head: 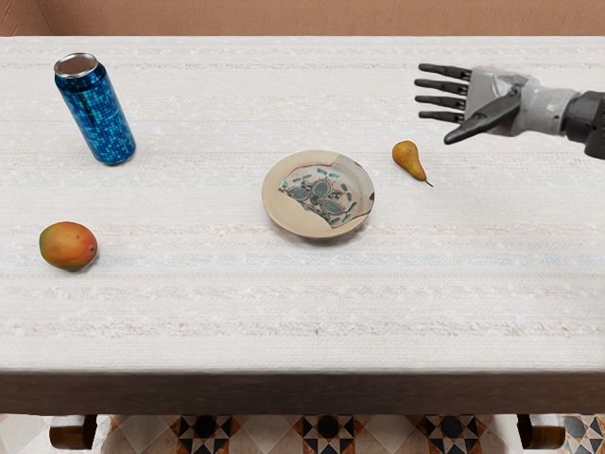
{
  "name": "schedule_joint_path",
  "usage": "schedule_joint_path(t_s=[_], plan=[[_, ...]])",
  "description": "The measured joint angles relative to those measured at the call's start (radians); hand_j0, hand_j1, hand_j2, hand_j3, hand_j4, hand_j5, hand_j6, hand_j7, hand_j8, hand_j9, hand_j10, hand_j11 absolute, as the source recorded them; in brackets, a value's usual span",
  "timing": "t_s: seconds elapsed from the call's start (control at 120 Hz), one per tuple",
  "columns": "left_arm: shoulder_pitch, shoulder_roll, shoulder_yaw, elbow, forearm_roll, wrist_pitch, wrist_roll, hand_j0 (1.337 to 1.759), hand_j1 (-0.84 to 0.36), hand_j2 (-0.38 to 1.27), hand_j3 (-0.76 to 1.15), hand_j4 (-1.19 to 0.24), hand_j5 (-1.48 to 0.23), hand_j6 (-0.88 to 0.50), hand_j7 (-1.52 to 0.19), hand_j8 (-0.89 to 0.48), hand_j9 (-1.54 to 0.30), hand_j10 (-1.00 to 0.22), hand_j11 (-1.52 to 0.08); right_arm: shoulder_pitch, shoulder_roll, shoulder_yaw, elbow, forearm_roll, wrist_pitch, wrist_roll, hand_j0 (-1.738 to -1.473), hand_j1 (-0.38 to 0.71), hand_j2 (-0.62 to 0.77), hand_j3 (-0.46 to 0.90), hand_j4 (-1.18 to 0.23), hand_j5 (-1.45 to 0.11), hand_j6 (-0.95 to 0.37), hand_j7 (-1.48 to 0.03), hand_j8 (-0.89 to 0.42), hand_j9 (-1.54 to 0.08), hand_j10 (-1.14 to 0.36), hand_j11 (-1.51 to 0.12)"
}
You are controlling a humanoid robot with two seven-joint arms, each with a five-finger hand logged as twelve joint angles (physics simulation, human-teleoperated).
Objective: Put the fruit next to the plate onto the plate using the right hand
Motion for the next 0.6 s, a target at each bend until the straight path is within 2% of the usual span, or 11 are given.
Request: schedule_joint_path(t_s=[0.2,0.267,0.375,0.508,0.6], plan=[[0.0,0.0,0.0,0.0,0.0,0.0,0.0,1.658,0.32,0.0,0.0,-0.02,-0.03,-0.02,-0.03,-0.02,-0.03,-0.02,-0.03,-0.004,0.001,0.005,0.003,-0.002,0.0,-0.004,-1.658,-0.35,0.0,0.0,0.0,0.0,0.0,0.0,0.0,0.0,0.0,0.0],[0.0,0.0,0.0,0.0,0.0,0.0,0.0,1.658,0.32,0.0,0.0,-0.02,-0.03,-0.02,-0.03,-0.02,-0.03,-0.02,-0.03,0.01,0.003,0.004,0.004,-0.032,-0.004,-0.018,-1.658,-0.35,0.0,0.0,0.0,0.0,0.0,0.0,0.0,0.0,0.0,0.0],[0.0,0.0,0.0,0.0,0.0,0.0,0.0,1.658,0.32,0.0,0.0,-0.02,-0.03,-0.02,-0.03,-0.02,-0.03,-0.02,-0.03,0.038,0.044,0.003,0.005,-0.154,-0.154,-0.038,-1.658,-0.35,0.0,0.0,0.0,0.0,0.0,0.0,0.0,0.0,0.0,0.0],[0.0,0.0,0.0,0.0,0.0,0.0,0.0,1.658,0.32,0.0,0.0,-0.02,-0.03,-0.02,-0.03,-0.02,-0.03,-0.02,-0.03,0.068,0.106,-0.001,0.005,-0.308,-0.384,-0.105,-1.658,-0.35,0.0,0.0,0.0,0.0,0.0,0.0,0.0,0.0,0.0,0.0],[0.0,0.0,0.0,0.0,0.0,0.0,0.0,1.658,0.32,0.0,0.0,-0.02,-0.03,-0.02,-0.03,-0.02,-0.03,-0.02,-0.03,0.081,0.145,-0.002,0.004,-0.408,-0.501,-0.171,-1.658,-0.35,0.0,0.0,0.0,0.0,0.0,0.0,0.0,0.0,0.0,0.0]])
